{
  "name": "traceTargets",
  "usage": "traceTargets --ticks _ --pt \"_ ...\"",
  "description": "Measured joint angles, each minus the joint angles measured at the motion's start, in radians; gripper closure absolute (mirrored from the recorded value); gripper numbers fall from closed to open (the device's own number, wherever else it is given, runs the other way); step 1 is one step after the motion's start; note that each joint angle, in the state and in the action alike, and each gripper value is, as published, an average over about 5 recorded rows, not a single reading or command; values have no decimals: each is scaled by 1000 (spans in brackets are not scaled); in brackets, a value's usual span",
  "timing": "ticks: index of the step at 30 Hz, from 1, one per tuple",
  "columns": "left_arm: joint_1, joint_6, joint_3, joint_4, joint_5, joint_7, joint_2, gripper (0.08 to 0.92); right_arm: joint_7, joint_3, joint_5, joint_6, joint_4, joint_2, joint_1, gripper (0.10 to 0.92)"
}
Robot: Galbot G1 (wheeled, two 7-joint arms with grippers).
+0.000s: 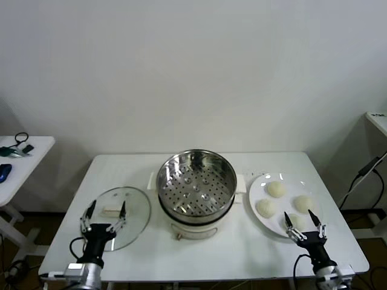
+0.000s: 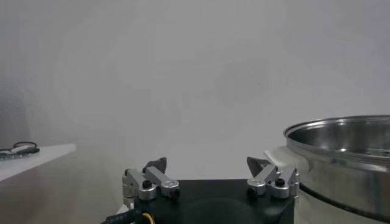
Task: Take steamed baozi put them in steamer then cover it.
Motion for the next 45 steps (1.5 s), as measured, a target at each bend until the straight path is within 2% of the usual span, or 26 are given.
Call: traceTargets --ticks 5,14,20,25,30,36,45 --pt "1 -1 3 0 0 -3 5 177 -52 3 -33 -52 -17 -79 39 203" --pt "5 -2 -2 2 -1 -4 16 177 -276 -104 -119 -165 -133 -371 215 203" --pt "2 -2 -5 10 -2 -4 20 177 -467 -280 -191 -188 -262 -540 444 203" --pt "-6 2 -10 18 -6 -4 22 177 -613 -522 -258 -181 -388 -613 723 203" --pt "-16 10 -14 26 -10 -5 26 177 -737 -802 -326 -157 -534 -621 1028 203" --pt "-28 21 -18 32 -11 -6 29 177 -846 -1092 -402 -114 -730 -551 1338 203" --pt "-36 33 -27 39 -11 -7 35 177 -931 -1343 -477 -67 -981 -408 1556 203"
